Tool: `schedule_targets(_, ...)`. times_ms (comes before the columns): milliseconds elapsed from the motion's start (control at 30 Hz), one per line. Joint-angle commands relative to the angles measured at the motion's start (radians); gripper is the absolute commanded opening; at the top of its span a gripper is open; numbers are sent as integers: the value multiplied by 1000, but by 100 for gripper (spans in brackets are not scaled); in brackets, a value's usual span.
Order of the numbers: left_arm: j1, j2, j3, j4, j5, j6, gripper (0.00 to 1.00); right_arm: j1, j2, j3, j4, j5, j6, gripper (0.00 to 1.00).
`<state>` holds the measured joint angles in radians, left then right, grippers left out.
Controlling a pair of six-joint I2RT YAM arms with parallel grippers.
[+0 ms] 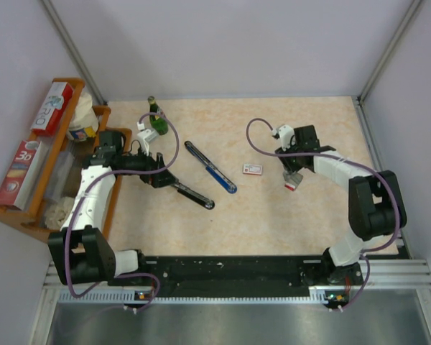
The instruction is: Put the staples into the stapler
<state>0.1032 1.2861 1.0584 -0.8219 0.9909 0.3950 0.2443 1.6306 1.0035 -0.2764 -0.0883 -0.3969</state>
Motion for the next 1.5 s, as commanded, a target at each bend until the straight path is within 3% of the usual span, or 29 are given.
schedule_targets(0, 9, 2, -9, 20, 40, 18, 99, 3, 35, 29, 69, 82, 29, 45)
schedule_targets(333, 9, 5, -11, 21, 40, 21, 99, 1, 34, 35, 29, -27, 24, 42)
schedule_targets(1467, 9, 10, -14, 21, 49, 22, 99, -50, 61, 60, -73, -51, -77, 36)
